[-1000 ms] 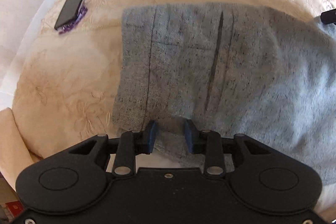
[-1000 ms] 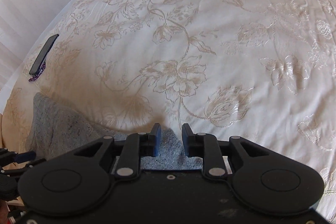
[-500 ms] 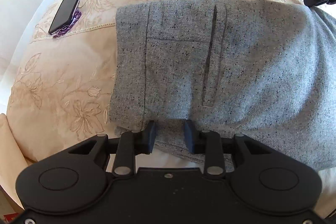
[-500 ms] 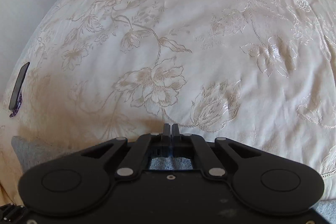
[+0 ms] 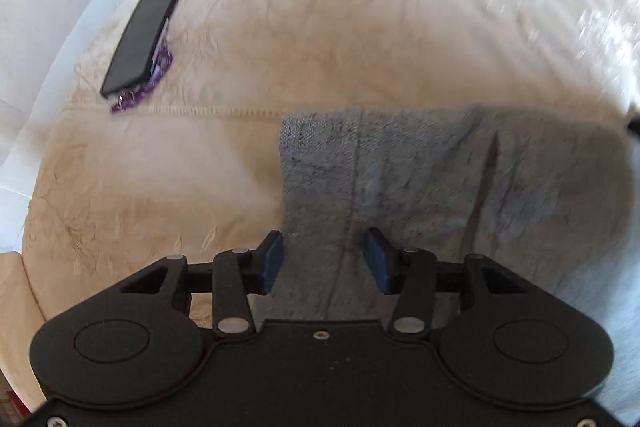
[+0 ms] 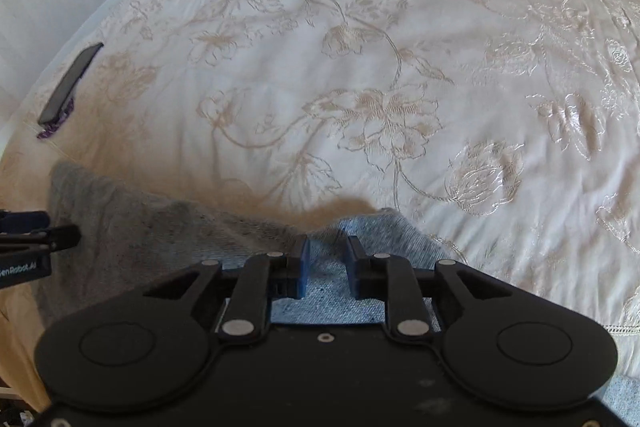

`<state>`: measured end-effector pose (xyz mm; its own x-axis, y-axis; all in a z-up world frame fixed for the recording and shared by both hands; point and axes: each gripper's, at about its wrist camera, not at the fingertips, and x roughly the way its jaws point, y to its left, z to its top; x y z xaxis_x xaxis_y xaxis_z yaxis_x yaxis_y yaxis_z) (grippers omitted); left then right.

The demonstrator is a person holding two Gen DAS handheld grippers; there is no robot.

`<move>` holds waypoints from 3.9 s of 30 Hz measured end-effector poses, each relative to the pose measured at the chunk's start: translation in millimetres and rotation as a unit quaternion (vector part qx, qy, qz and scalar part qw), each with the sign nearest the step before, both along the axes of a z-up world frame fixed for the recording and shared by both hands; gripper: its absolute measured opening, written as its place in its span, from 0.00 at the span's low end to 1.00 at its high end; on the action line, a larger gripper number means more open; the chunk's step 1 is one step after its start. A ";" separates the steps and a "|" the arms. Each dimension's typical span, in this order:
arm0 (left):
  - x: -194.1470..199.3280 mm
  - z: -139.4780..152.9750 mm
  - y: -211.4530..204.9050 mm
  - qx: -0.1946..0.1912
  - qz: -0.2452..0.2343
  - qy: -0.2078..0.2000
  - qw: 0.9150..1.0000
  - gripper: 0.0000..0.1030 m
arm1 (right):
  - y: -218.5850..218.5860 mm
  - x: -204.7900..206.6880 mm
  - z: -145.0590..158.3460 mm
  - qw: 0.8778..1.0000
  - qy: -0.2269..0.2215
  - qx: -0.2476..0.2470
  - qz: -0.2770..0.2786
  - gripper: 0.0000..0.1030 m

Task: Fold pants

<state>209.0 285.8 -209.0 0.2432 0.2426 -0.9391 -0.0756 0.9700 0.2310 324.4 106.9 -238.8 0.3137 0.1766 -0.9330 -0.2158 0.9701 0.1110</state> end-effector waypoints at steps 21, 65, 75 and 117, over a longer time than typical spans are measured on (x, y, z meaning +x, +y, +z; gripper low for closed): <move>-102.1 12.9 -63.6 -0.018 -0.061 0.060 0.996 0.56 | -66.0 -187.6 27.9 0.992 0.109 0.066 0.007 0.16; -78.7 -3.5 -478.1 -0.015 -0.231 0.017 0.973 0.59 | -636.9 -265.7 30.2 0.982 0.019 0.044 -0.185 0.36; -82.1 -3.4 -481.5 -0.009 -0.238 0.017 0.971 0.59 | -646.5 -245.7 16.8 0.974 0.003 0.112 -0.198 0.41; -120.4 -7.7 -498.4 -0.062 -0.247 0.020 0.967 0.52 | -589.4 -277.5 129.2 0.964 -0.043 0.119 -0.234 0.11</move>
